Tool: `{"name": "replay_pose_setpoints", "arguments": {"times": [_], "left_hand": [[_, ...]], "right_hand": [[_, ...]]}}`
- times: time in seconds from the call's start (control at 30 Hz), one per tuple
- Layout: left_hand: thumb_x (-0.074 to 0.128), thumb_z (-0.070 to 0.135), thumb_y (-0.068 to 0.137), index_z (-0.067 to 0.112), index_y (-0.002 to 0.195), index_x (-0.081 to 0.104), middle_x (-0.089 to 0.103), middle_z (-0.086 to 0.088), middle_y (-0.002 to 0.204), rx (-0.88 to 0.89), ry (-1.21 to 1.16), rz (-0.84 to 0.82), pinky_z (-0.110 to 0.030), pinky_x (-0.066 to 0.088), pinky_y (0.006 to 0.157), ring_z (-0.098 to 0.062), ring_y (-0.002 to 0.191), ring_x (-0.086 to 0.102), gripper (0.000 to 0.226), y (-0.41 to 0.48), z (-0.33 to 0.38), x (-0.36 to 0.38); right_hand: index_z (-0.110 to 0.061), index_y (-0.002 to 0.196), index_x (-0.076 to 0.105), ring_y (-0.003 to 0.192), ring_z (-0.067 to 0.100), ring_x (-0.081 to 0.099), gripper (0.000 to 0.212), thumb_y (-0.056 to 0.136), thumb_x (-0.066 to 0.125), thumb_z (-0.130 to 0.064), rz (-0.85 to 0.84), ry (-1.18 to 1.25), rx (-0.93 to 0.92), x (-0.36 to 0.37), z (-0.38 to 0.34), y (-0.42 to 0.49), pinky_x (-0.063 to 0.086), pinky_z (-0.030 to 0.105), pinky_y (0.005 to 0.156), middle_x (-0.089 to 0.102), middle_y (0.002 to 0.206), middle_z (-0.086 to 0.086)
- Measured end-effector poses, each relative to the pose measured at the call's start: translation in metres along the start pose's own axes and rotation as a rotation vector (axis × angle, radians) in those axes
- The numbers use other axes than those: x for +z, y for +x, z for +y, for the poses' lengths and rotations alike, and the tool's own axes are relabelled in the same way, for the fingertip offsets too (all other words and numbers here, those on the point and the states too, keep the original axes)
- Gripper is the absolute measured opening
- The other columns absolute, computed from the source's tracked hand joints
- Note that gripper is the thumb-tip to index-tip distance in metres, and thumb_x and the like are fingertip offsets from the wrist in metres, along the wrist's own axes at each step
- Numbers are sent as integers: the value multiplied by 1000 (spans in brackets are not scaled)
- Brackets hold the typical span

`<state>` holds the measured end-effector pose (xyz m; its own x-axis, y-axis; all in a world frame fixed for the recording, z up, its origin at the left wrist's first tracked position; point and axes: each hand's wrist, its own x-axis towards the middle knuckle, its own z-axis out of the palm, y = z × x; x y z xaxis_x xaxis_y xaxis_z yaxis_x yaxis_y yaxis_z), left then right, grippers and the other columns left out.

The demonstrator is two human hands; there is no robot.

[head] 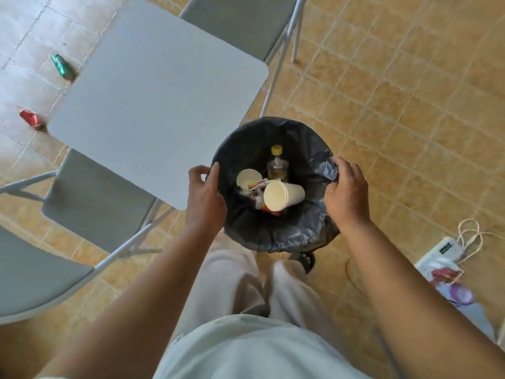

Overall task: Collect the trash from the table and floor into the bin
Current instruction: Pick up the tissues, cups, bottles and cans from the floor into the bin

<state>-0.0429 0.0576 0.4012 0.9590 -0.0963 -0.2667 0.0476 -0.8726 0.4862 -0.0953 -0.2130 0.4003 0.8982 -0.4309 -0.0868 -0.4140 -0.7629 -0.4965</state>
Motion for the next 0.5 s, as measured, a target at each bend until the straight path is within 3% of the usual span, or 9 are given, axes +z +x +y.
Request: {"name": "replay_pose_setpoints", "arguments": {"times": [0.2, 0.5], "left_hand": [[57, -4, 87, 15, 149, 36, 28, -5, 140, 61, 56, -190, -29, 46, 96, -29, 120, 47, 68, -53, -8, 87], [60, -6, 82, 7, 149, 35, 31, -13, 139, 182, 162, -416, -38, 54, 91, -35, 114, 52, 72, -47, -62, 187]], "right_hand": [[-2, 135, 51, 110, 41, 54, 55, 82, 52, 12, -99, -28, 200, 21, 89, -95, 47, 46, 90, 55, 122, 21], [-5, 138, 49, 116, 38, 53, 56, 84, 54, 10, -147, -33, 435, 119, 162, -154, 45, 43, 93, 55, 126, 18]]}}
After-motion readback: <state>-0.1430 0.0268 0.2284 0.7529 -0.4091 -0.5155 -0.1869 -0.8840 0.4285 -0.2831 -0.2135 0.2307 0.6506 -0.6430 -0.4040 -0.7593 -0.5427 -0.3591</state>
